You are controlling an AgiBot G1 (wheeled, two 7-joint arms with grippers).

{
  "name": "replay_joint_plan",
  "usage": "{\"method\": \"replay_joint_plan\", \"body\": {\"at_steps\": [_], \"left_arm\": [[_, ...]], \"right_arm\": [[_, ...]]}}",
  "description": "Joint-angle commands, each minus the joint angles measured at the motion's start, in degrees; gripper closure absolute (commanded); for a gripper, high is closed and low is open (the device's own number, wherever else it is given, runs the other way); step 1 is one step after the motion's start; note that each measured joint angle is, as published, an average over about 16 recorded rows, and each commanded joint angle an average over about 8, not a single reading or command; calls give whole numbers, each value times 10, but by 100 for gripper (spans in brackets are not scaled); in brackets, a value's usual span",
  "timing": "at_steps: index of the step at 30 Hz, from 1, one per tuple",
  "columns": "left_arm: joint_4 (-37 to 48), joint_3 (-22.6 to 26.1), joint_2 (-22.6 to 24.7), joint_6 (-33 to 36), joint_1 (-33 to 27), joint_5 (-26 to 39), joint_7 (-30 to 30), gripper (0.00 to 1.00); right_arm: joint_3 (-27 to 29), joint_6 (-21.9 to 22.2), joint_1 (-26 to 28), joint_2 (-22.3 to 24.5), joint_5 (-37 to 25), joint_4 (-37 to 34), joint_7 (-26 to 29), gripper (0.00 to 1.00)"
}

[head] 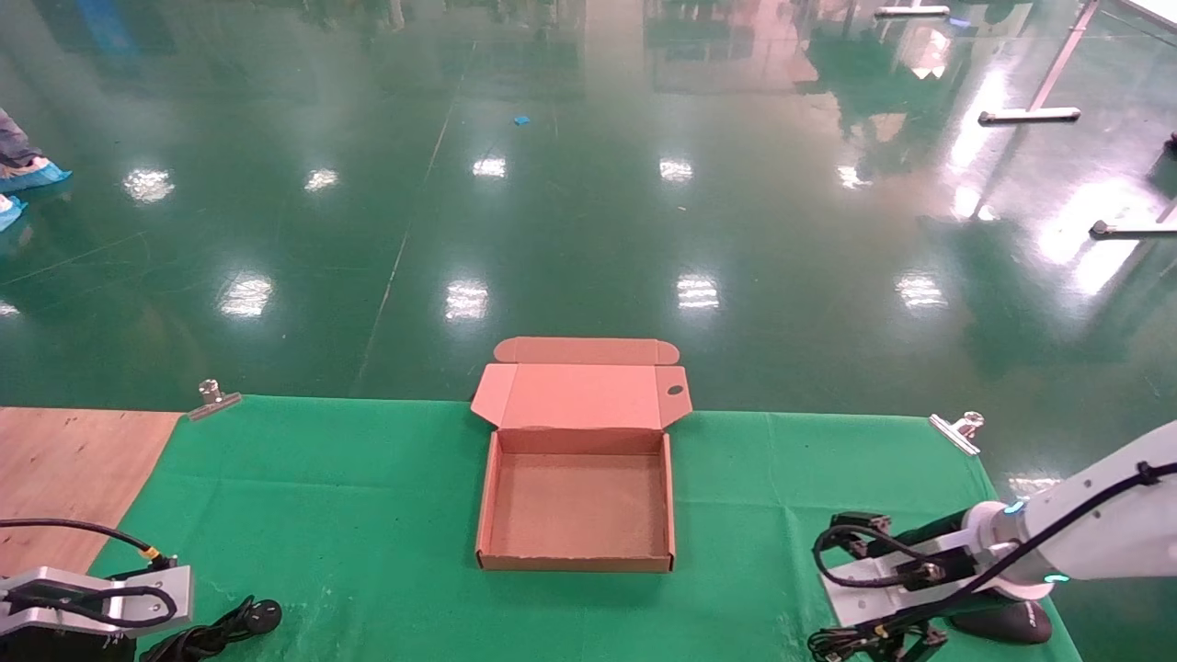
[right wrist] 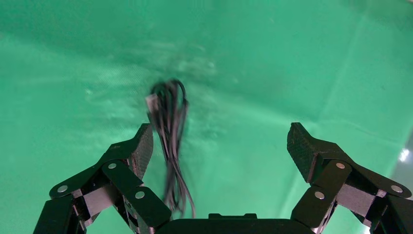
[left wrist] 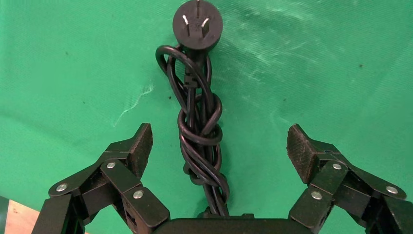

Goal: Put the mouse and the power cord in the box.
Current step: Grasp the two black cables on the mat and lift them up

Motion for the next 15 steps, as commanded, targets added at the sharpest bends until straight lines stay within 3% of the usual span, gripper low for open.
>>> {"method": "replay_joint_plan", "body": {"at_steps": [1,15], "left_arm": [[20,-1,5,-10,-4,0,9,0],[77,-8,20,-23,-9,-11,45,0]], "right_arm": [[-1,2,3,-10,2,-27,-20,0],[-5,17,22,-35,0,-147,-86,0]]}}
